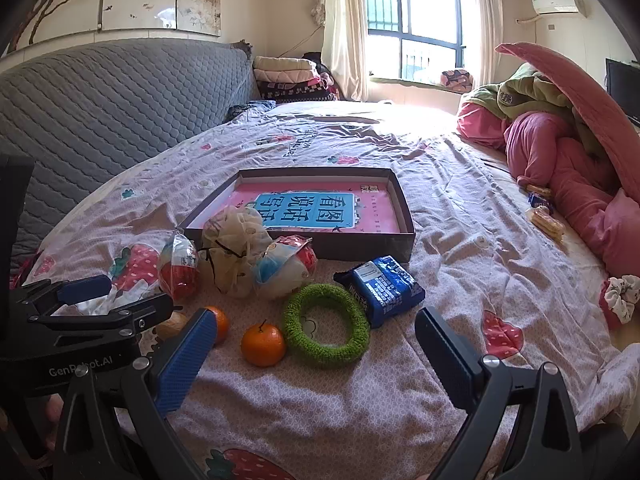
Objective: Organize objects
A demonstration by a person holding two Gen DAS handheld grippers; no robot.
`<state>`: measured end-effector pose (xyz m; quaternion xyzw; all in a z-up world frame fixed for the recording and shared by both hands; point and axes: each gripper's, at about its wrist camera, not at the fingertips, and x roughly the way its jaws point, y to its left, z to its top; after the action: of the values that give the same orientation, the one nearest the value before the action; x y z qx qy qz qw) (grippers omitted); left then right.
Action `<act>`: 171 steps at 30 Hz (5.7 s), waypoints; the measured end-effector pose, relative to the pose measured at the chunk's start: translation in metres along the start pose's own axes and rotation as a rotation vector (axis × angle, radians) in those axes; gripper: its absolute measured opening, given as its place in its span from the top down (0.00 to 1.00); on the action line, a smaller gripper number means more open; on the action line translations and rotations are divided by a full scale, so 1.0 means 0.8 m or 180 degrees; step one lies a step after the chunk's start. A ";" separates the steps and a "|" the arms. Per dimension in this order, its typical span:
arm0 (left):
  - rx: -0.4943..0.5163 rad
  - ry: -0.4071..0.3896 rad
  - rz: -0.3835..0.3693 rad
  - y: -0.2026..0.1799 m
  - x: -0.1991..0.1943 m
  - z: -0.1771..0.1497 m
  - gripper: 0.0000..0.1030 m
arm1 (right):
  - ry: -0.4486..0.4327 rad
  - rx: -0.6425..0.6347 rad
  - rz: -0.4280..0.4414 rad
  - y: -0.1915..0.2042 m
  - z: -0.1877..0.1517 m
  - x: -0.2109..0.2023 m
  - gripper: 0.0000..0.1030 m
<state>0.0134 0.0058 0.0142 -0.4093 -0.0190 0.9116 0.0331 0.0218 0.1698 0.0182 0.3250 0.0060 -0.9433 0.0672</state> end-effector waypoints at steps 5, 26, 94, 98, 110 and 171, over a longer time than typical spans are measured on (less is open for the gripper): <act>0.0011 -0.0021 0.0003 -0.001 -0.004 0.000 0.16 | -0.0015 -0.0005 0.0024 0.002 0.000 -0.002 0.03; -0.0010 0.0073 0.0041 0.015 -0.004 -0.011 0.16 | 0.0079 -0.0092 0.0129 0.011 -0.004 -0.003 0.03; 0.0059 0.0460 -0.0281 0.025 0.076 -0.023 0.34 | 0.0924 0.0050 0.0546 0.028 -0.035 0.095 0.50; 0.0056 0.0445 -0.0326 0.026 0.079 -0.020 0.39 | 0.0913 0.0016 0.0557 0.031 -0.033 0.101 0.53; -0.0089 0.0419 -0.0623 0.031 0.095 -0.004 0.41 | 0.0864 -0.0071 0.0571 0.032 -0.030 0.116 0.63; -0.0050 0.0071 -0.0770 0.007 0.046 0.017 0.68 | 0.0240 -0.0149 0.0497 0.009 0.010 0.062 0.64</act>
<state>-0.0218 0.0030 -0.0044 -0.4144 -0.0750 0.8962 0.1398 -0.0207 0.1560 -0.0055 0.3580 0.0052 -0.9219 0.1479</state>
